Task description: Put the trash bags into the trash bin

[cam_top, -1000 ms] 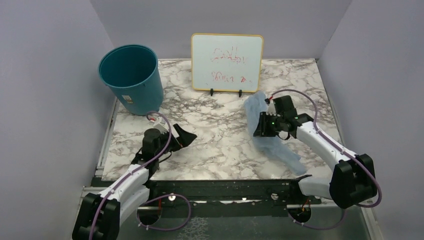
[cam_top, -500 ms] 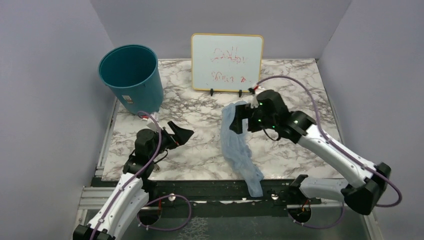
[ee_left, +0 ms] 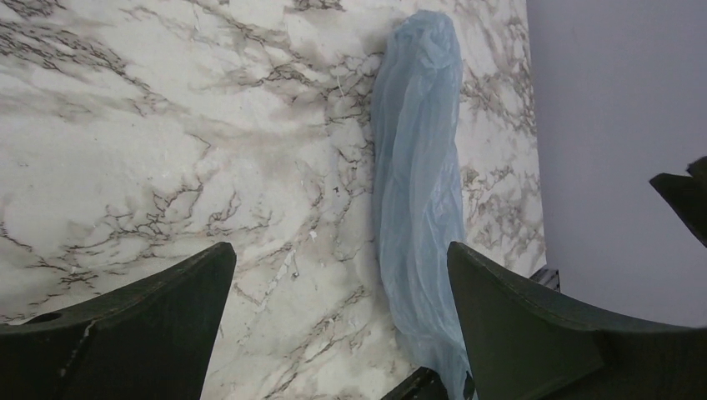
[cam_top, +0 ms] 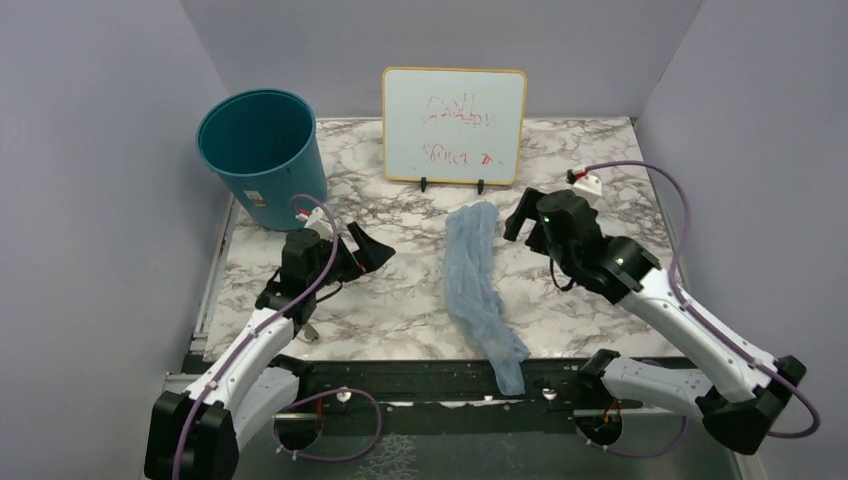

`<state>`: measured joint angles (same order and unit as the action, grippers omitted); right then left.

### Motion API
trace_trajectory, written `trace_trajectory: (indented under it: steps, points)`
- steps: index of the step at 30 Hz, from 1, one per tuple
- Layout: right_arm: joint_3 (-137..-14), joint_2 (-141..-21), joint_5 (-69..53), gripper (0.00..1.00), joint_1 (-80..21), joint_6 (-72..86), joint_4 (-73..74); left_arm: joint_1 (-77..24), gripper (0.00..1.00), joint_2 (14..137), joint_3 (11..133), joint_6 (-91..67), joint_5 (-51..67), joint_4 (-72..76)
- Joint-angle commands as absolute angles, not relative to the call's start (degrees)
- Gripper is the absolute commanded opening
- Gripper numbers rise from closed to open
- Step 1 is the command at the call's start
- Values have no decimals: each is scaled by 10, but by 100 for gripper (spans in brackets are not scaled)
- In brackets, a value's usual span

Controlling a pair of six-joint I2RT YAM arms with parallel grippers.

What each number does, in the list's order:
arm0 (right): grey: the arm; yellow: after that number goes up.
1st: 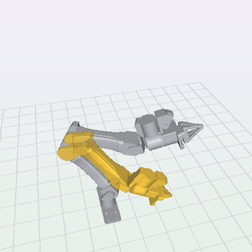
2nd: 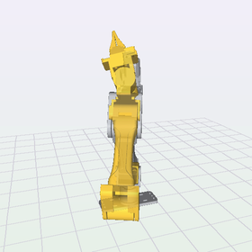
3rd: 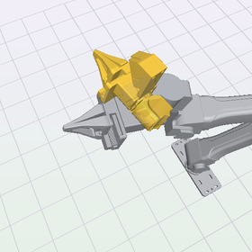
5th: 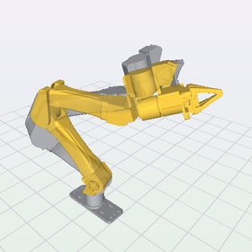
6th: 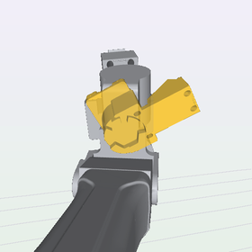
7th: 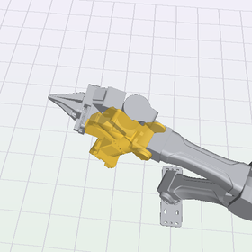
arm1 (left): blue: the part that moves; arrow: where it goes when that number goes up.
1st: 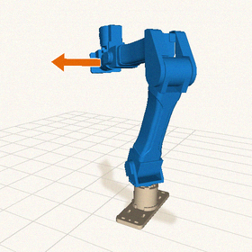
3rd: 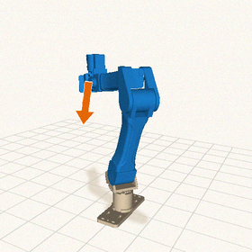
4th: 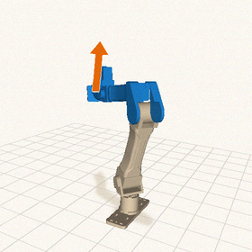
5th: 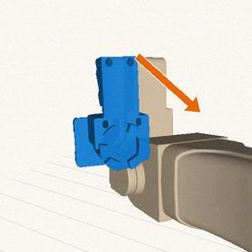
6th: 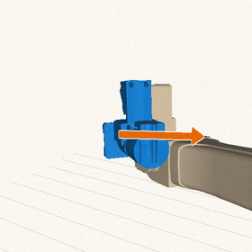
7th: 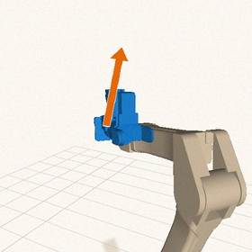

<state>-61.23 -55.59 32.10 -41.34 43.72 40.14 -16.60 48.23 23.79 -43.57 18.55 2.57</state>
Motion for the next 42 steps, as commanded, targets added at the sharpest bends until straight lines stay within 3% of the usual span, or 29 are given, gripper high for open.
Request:
trace_trajectory:
  steps: [1, 9, 15, 20, 22, 27, 31, 37, 42]
  points:
    - [-627, -614, 268, 100, -390, 436, 414, -166, 99, 524, 274, -449, 266, 60]
    - [-557, -656, -55, 100, -220, 389, 295, -166, 99, 506, 208, -492, 291, 150]
    - [-515, -674, -58, 100, -201, 413, 172, -167, 99, 605, 266, -484, 297, 196]
    - [-555, -807, -159, 100, -123, 415, 163, -173, 93, 732, 319, -472, 376, 195]
    - [-551, -827, -159, 100, -122, 422, 148, -195, 93, 750, 317, -465, 348, 203]
    - [-443, -833, -243, 100, -121, 478, -52, -235, 95, 797, 359, -437, 287, 209]
    - [-481, -909, -350, 100, -121, 453, -22, -239, 95, 853, 399, -452, 281, 235]
    - [-552, -998, -410, 88, -121, 406, 51, -244, 92, 935, 472, -458, 270, 241]
    - [-606, -1038, -410, 80, -122, 384, 84, -248, 75, 1000, 517, -474, 314, 260]
